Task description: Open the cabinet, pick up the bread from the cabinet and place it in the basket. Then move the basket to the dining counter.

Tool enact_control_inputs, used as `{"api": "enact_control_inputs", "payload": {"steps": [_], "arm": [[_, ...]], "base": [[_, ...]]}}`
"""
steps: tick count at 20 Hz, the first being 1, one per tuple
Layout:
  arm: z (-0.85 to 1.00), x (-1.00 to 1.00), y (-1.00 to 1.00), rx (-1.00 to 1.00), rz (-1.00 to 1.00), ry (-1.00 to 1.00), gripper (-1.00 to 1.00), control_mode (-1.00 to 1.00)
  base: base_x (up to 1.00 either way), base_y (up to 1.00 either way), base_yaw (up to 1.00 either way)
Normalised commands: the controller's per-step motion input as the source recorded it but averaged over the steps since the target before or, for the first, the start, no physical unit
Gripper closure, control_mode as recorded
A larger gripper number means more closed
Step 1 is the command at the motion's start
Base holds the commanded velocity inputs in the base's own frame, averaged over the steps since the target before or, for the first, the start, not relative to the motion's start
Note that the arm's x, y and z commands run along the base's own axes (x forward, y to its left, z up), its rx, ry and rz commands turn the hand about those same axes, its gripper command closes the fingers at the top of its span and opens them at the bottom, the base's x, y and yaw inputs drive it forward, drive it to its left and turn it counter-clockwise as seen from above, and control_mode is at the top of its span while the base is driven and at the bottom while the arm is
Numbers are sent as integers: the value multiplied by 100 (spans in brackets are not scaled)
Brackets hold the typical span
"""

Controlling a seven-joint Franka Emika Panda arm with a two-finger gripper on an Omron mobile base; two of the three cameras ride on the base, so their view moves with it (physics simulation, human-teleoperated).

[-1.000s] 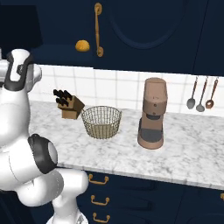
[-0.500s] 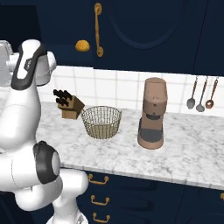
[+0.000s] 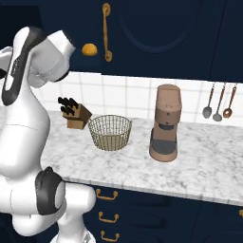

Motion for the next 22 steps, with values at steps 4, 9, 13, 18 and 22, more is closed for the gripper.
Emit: {"api": "enact_control_inputs", "payload": {"steps": [4, 9, 13, 18, 22], "arm": [[-8, 20, -26, -36, -56, -31, 100, -100], [-1, 33, -28, -34, -55, -22, 100, -100], [8, 25, -48, -28, -54, -4, 100, -100], [21, 25, -35, -20, -41, -12, -100, -100], [6, 35, -34, -8, -25, -16, -100, -100]], "base": [[0, 0, 0], [0, 0, 0], [0, 0, 0], [0, 0, 0], [0, 0, 0]]}}
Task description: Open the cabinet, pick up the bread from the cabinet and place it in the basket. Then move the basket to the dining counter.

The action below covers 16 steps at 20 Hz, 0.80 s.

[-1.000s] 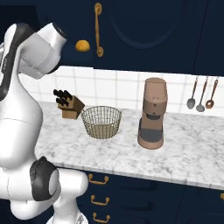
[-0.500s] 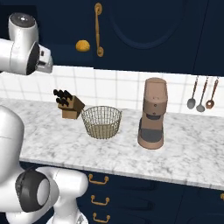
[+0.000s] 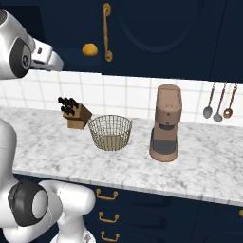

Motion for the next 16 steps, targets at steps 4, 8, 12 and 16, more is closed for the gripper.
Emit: {"api": "enact_control_inputs", "payload": {"steps": [4, 8, 12, 16], "arm": [[0, 43, -49, 0, -13, -15, -100, -100], [0, 45, -1, -1, -12, -11, -100, -100], [5, 44, 4, -1, -13, -2, -100, -100], [27, 37, 0, 0, -4, 0, -100, -100]], "base": [[0, 0, 0], [0, 0, 0], [0, 0, 0], [0, 0, 0]]}}
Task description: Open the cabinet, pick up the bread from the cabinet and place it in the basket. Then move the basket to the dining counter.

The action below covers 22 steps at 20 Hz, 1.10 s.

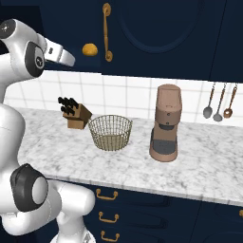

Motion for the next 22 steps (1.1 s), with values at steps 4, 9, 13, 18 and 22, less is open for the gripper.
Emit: {"api": "enact_control_inputs", "payload": {"steps": [4, 9, 13, 18, 22], "arm": [[38, 10, 0, 0, 0, 0, -100, -100], [4, 40, -5, 0, 1, 0, -100, -100], [0, 49, -5, 0, 4, 0, -100, -100], [0, 37, -10, 0, 7, 0, -100, -100], [-2, 18, -1, -1, 4, 0, -100, -100]], "base": [[0, 0, 0], [0, 0, 0], [0, 0, 0], [0, 0, 0], [0, 0, 0]]}}
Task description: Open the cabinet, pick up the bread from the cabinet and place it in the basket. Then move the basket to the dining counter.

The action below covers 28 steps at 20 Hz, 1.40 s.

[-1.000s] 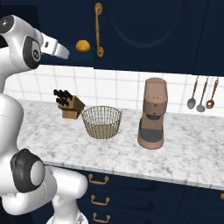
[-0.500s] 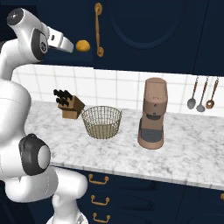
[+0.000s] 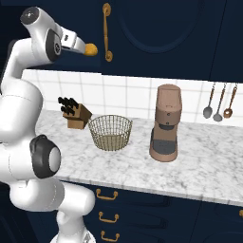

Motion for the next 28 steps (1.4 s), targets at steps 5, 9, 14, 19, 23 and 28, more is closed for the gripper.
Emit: {"api": "enact_control_inputs", "payload": {"steps": [5, 9, 14, 19, 23, 28], "arm": [[-11, 2, -7, -4, 3, 0, -100, -100], [-26, 0, -13, -3, 8, 0, -100, -100], [-6, 12, -4, -1, 8, -1, -100, -100], [0, 30, -3, -2, 1, 0, -100, -100], [0, 31, 4, -4, 0, 0, -100, -100], [2, 35, 0, -1, 0, 0, -100, -100]], "base": [[0, 0, 0], [0, 0, 0], [0, 0, 0], [0, 0, 0], [0, 0, 0], [0, 0, 0]]}}
